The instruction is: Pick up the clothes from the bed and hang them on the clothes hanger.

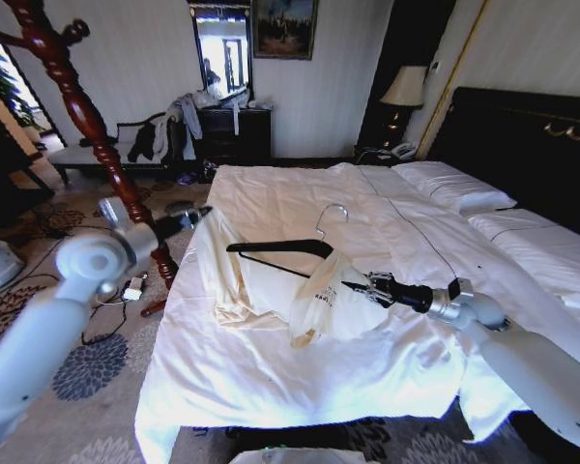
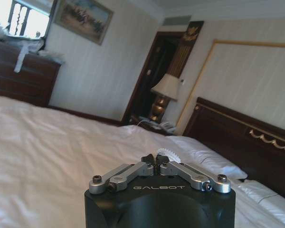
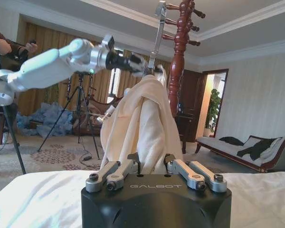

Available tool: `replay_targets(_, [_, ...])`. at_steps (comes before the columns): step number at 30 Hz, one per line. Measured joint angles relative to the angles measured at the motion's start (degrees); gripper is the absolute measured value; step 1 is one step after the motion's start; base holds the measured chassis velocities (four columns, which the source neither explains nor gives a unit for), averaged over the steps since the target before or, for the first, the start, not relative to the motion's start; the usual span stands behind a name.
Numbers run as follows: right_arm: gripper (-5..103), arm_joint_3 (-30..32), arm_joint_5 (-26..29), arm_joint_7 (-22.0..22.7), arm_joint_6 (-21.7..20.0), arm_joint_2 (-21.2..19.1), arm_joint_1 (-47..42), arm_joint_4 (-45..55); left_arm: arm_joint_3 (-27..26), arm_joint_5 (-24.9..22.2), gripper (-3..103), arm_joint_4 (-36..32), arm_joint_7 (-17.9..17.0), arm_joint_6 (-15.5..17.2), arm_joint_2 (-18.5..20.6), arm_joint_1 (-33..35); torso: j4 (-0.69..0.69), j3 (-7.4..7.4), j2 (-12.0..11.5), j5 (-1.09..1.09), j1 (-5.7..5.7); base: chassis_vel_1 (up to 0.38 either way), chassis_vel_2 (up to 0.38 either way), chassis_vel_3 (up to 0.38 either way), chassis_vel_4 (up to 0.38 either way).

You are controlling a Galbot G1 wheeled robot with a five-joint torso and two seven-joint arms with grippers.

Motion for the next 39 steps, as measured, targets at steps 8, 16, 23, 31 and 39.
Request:
replay_targets(8, [21, -0.9, -1.4, 1.1, -0.2, 0.9, 0.1, -0.4, 0.1, -1.7, 0, -3.3, 0.5, 0.2, 1.6, -1.4, 0.01, 0.0, 0.0, -0.01, 0.0, 0.0, 0.0, 0.0, 0.0])
replay_targets(16, [21, -2.0, -4.1, 3.6, -0.3, 1.0, 0.1, -0.7, -0.9, -4.7, 0, -6.7, 0.3, 0.1, 2.8, -3.0, 0.01, 0.0, 0.0, -0.01, 0.0, 0.0, 0.0, 0.0, 0.0])
replay_targets(23, [21, -2.4, -5.4, 11.2, -0.4, 0.9, -0.2, -0.3, -2.1, -10.6, 0, -15.4, -0.8, 0.1, 5.3, -4.3, 0.01, 0.0, 0.0, 0.01, 0.0, 0.0, 0.0, 0.0, 0.0])
replay_targets(31, [21, -2.5, -1.1, 18.3, -1.0, 1.2, 0.4, 1.9, -2.0, -10.8, 0, -21.7, 1.1, 0.4, 5.8, -0.5, 0.0, 0.0, 0.0, 0.0, 0.0, 0.0, 0.0, 0.0, 0.0])
replay_targets(39, [21, -1.6, 6.3, 18.2, -0.8, 0.8, 1.8, 5.8, -0.2, -4.6, 0, -24.6, 3.4, 0.7, 5.5, 6.5, 0.01, 0.0, 0.0, -0.02, 0.0, 0.0, 0.0, 0.0, 0.0])
